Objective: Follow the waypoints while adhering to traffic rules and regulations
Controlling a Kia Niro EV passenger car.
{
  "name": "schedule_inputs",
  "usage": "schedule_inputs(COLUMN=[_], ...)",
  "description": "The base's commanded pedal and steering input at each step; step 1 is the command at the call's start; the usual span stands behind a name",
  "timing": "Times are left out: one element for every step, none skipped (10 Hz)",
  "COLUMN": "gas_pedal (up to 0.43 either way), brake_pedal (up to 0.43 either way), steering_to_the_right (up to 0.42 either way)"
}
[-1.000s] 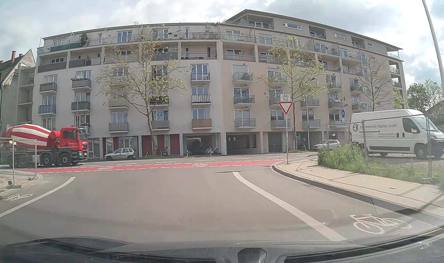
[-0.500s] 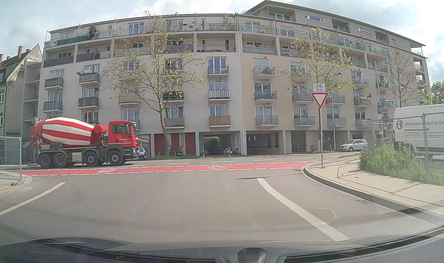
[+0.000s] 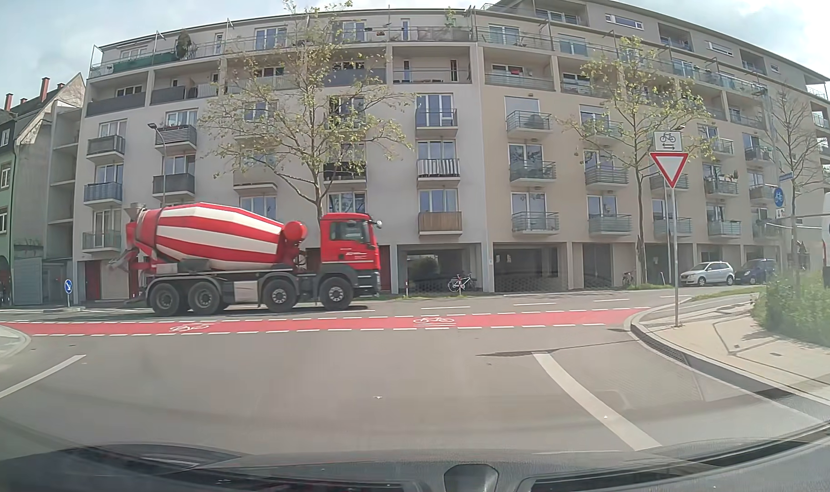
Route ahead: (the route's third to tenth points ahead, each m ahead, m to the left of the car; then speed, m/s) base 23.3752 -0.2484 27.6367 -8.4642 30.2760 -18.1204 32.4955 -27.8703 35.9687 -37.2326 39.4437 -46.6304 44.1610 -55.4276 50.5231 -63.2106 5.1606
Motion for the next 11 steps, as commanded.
schedule_inputs(gas_pedal=[0.0, 0.0, 0.0, 0.0, 0.0, 0.0, 0.0, 0.0, 0.0, 0.0, 0.0], brake_pedal=[0.195, 0.201, 0.201, 0.207, 0.207, 0.207, 0.207, 0.207, 0.207, 0.207, 0.201], steering_to_the_right=[-0.063, -0.059, -0.055, -0.05, -0.045, -0.04, -0.035, -0.03, -0.024, -0.019, -0.014])
